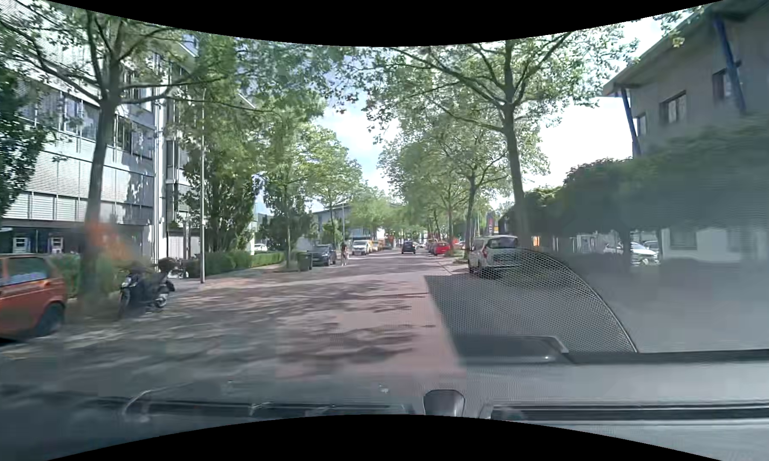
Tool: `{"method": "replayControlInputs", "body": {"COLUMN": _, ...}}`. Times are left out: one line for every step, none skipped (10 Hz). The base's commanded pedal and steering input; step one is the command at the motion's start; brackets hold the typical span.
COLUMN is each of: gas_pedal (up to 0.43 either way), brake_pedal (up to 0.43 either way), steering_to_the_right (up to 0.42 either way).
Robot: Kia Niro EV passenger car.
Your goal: Follow the waypoints while adhering to traffic rules and regulations
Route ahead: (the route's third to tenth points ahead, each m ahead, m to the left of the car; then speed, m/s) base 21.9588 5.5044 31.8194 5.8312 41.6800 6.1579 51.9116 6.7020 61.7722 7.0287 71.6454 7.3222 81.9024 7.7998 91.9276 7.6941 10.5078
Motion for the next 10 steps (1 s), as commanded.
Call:
{"method": "replayControlInputs", "body": {"gas_pedal": 0.150, "brake_pedal": 0.000, "steering_to_the_right": -0.004}}
{"method": "replayControlInputs", "body": {"gas_pedal": 0.150, "brake_pedal": 0.000, "steering_to_the_right": -0.004}}
{"method": "replayControlInputs", "body": {"gas_pedal": 0.138, "brake_pedal": 0.000, "steering_to_the_right": -0.004}}
{"method": "replayControlInputs", "body": {"gas_pedal": 0.110, "brake_pedal": 0.000, "steering_to_the_right": -0.004}}
{"method": "replayControlInputs", "body": {"gas_pedal": 0.098, "brake_pedal": 0.000, "steering_to_the_right": -0.004}}
{"method": "replayControlInputs", "body": {"gas_pedal": 0.098, "brake_pedal": 0.000, "steering_to_the_right": -0.004}}
{"method": "replayControlInputs", "body": {"gas_pedal": 0.087, "brake_pedal": 0.000, "steering_to_the_right": -0.004}}
{"method": "replayControlInputs", "body": {"gas_pedal": 0.087, "brake_pedal": 0.000, "steering_to_the_right": -0.004}}
{"method": "replayControlInputs", "body": {"gas_pedal": 0.087, "brake_pedal": 0.000, "steering_to_the_right": -0.004}}
{"method": "replayControlInputs", "body": {"gas_pedal": 0.087, "brake_pedal": 0.000, "steering_to_the_right": -0.003}}
